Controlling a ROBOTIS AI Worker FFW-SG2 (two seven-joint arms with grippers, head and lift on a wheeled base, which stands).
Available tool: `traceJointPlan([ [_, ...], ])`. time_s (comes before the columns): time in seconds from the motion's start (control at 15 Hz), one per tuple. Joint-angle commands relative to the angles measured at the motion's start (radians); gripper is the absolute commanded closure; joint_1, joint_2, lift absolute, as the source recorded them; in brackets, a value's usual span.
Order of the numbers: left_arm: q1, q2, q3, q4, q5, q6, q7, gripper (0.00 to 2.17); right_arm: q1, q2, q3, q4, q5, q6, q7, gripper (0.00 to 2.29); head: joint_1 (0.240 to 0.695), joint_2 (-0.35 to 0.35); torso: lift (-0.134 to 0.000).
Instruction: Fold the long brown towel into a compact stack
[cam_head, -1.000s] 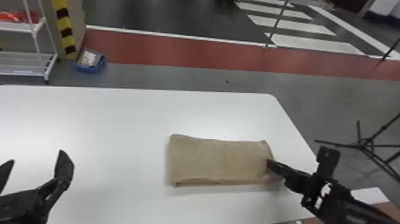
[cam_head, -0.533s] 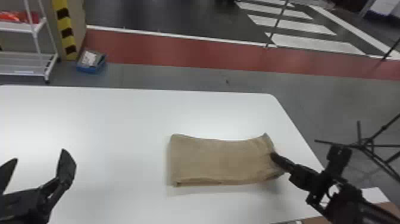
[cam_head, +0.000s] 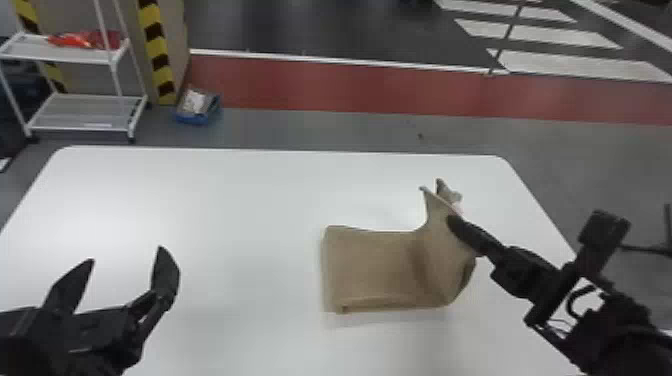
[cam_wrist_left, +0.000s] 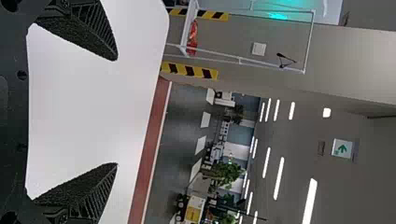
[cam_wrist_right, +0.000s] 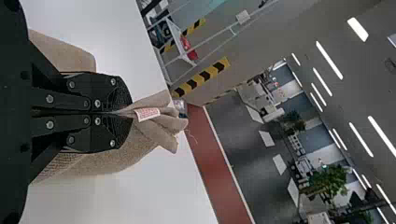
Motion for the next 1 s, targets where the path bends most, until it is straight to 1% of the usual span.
traceJointPlan([
  [0.0,0.0,0.0,0.0,0.001,-0.001,0.003,0.0,0.07,0.012,0.008,0.113,-0.008,0.042,-0.013,-0.014,1.54,0.695,-0.12,-0.091],
  [0.07,0.0,0.0,0.0,0.002,-0.001,0.003,0.0,0.07,0.013,0.008,0.156,-0.003,0.068,-0.016,-0.02,1.54,0.695,-0.074,-0.091],
  [0.13,0.0,0.0,0.002,0.002,-0.001,0.003,0.0,0.07,0.015,0.008,0.193,0.001,0.094,-0.019,-0.03,1.54,0.695,-0.074,-0.091],
  [0.2,0.0,0.0,0.003,0.006,-0.001,0.003,0.0,0.07,0.019,0.008,0.234,0.017,0.119,-0.046,-0.044,1.54,0.695,-0.036,-0.091],
  [0.27,0.0,0.001,0.005,0.009,-0.001,0.003,-0.002,0.07,0.019,0.008,0.27,0.034,0.137,-0.059,-0.062,1.54,0.695,-0.018,-0.091],
  [0.53,-0.009,0.003,0.002,0.024,0.001,0.0,-0.005,0.07,0.018,0.008,0.385,0.09,0.199,-0.099,-0.07,1.54,0.695,0.05,-0.091],
  [0.6,-0.009,0.003,0.002,0.027,0.001,0.003,-0.006,0.07,0.016,0.008,0.409,0.106,0.209,-0.126,-0.083,1.54,0.695,0.064,-0.091],
  [0.67,-0.011,0.003,0.002,0.029,0.002,0.003,-0.008,0.07,0.015,0.008,0.428,0.118,0.214,-0.129,-0.085,1.42,0.695,0.084,-0.091],
  [0.73,-0.011,0.003,0.002,0.029,0.002,0.0,-0.008,0.07,0.016,0.008,0.443,0.127,0.216,-0.148,-0.079,0.89,0.695,0.093,-0.091],
  [0.8,-0.011,0.003,0.002,0.03,0.002,0.0,-0.008,0.07,0.024,0.008,0.454,0.135,0.211,-0.194,-0.067,0.1,0.695,0.103,-0.091],
  [0.87,-0.011,0.003,0.002,0.032,0.002,0.0,-0.008,0.07,0.035,0.008,0.454,0.135,0.194,-0.234,-0.048,0.0,0.695,0.112,-0.091],
  [0.93,-0.012,0.003,0.002,0.032,0.002,0.0,-0.008,0.07,0.047,0.008,0.446,0.136,0.151,-0.301,-0.022,0.0,0.695,0.122,-0.091],
])
